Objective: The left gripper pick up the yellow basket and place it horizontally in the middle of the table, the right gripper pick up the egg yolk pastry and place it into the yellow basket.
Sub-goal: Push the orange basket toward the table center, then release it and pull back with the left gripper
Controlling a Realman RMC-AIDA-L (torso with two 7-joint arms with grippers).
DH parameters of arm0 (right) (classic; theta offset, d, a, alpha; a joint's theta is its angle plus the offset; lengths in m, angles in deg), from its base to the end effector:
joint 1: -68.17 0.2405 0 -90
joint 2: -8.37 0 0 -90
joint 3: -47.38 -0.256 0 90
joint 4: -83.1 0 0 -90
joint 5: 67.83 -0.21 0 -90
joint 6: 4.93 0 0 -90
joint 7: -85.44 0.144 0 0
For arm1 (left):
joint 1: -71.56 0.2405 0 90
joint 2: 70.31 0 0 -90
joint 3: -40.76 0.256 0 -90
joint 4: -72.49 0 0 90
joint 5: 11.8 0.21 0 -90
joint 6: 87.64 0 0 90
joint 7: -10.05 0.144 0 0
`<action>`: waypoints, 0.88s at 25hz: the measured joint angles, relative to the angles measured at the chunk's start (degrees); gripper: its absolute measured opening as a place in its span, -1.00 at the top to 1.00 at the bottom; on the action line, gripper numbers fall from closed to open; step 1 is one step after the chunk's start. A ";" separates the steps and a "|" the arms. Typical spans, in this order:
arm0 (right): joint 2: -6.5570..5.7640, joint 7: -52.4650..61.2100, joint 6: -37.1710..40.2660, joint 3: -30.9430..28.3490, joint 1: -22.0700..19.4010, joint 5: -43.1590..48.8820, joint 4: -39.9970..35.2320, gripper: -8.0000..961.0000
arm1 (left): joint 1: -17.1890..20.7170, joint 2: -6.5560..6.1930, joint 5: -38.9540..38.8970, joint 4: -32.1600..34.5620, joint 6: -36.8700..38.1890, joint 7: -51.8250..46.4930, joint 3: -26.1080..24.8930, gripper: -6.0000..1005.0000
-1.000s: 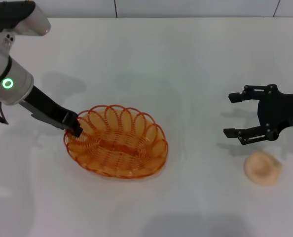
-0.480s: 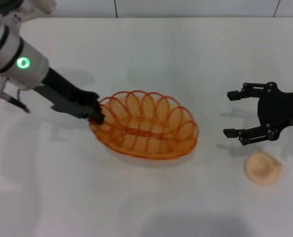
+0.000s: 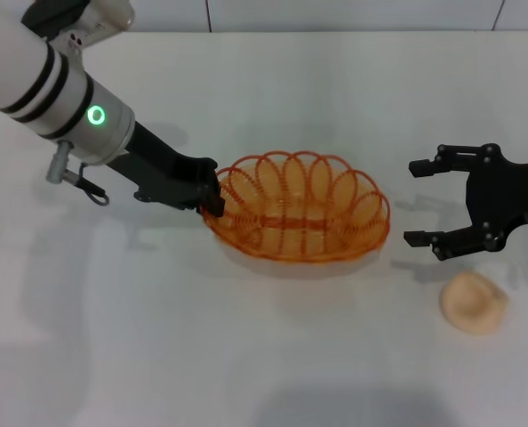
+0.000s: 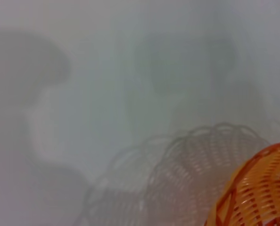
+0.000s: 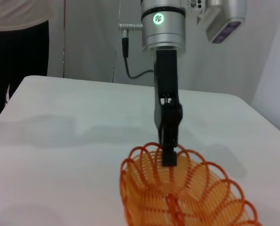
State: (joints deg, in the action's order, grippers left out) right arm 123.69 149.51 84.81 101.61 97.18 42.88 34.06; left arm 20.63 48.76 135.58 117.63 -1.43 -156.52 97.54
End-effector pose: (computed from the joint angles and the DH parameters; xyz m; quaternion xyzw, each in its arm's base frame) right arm 0.2409 0.3402 0.0231 -0.9797 -0.0368 0.1459 0.1328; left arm -0.1870 0.3908 -0.0238 -0.7665 -0.6292 0.0812 0.1000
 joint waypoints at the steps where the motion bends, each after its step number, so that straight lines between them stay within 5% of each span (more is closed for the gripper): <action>1: -0.02 0.00 0.02 0.00 -0.05 0.08 -0.17 -0.81 | 0.05 0.00 -0.36 -0.25 -0.50 0.00 0.00 0.82; 22: 0.07 -0.09 0.06 0.72 -1.05 -0.03 -1.77 -0.81 | -1.65 0.25 -9.02 -4.54 -8.38 -0.13 9.95 0.82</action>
State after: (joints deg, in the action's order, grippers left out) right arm 123.76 149.42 84.87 102.32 96.13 42.84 32.30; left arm 18.98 49.01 126.56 113.09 -9.80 -156.66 107.49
